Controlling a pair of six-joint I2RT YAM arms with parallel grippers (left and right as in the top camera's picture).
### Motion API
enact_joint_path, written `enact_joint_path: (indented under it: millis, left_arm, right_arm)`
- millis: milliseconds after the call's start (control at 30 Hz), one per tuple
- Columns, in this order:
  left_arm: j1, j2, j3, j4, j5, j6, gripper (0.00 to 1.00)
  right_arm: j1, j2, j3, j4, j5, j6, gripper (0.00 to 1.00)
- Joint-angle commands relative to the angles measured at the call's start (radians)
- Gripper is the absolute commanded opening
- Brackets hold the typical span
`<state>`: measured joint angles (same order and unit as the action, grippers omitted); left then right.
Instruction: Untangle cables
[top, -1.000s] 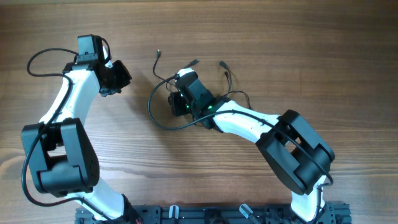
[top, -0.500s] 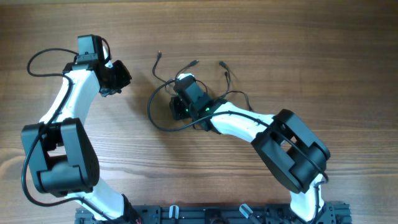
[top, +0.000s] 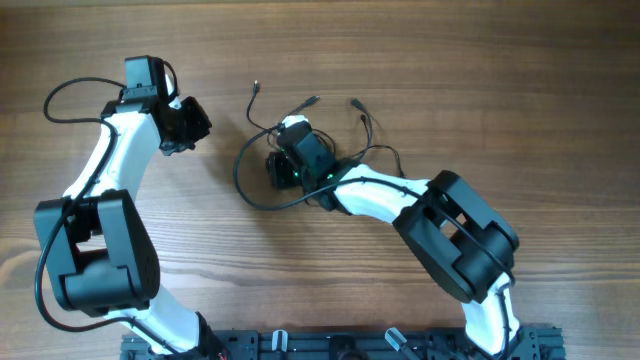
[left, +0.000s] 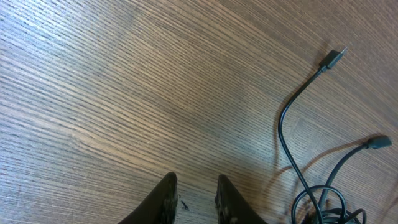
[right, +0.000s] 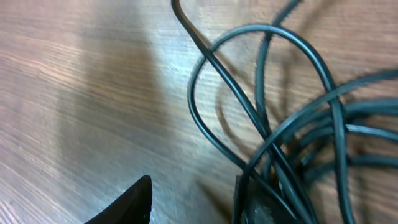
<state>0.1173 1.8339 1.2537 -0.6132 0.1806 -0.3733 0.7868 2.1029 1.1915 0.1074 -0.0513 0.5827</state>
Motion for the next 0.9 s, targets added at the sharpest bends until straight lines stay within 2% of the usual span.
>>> enact_joint_path:
  millis: [0,100,200,233,267,500,633,867]
  left_arm:
    - [0.002,0.005,0.006,0.003,0.002,-0.005,0.23]
    - [0.002,0.005,0.006,0.003,0.002,-0.005,0.23]
    - [0.002,0.005,0.006,0.003,0.002,-0.005,0.23]
    - [0.002,0.005,0.006,0.003,0.002,-0.005,0.23]
    - [0.002,0.005,0.006,0.003,0.002,-0.005,0.23]
    - [0.002,0.005,0.006,0.004,0.002,-0.005,0.23]
    - [0.002,0.005,0.006,0.004,0.002,-0.005,0.23]
    - [0.002,0.005,0.006,0.003,0.002,-0.005,0.23]
  right_arm:
    - [0.0,0.093,-0.006,0.019,0.043,0.007,0.47]
    - [-0.002,0.093,-0.006,0.042,0.045,0.008,0.42]
    - [-0.002,0.089,-0.006,0.034,0.041,0.023,0.23]
    - [-0.002,0.08,-0.006,0.034,0.029,0.023,0.11]
    - [-0.003,0.07,-0.006,0.034,0.016,0.023,0.06]
    - [-0.036,-0.107,-0.006,0.079,-0.026,0.024,0.04]
    - [-0.067,-0.118,-0.006,0.145,-0.026,0.024,0.05]
    - [-0.148,-0.097,-0.006,0.139,-0.006,0.151,0.05]
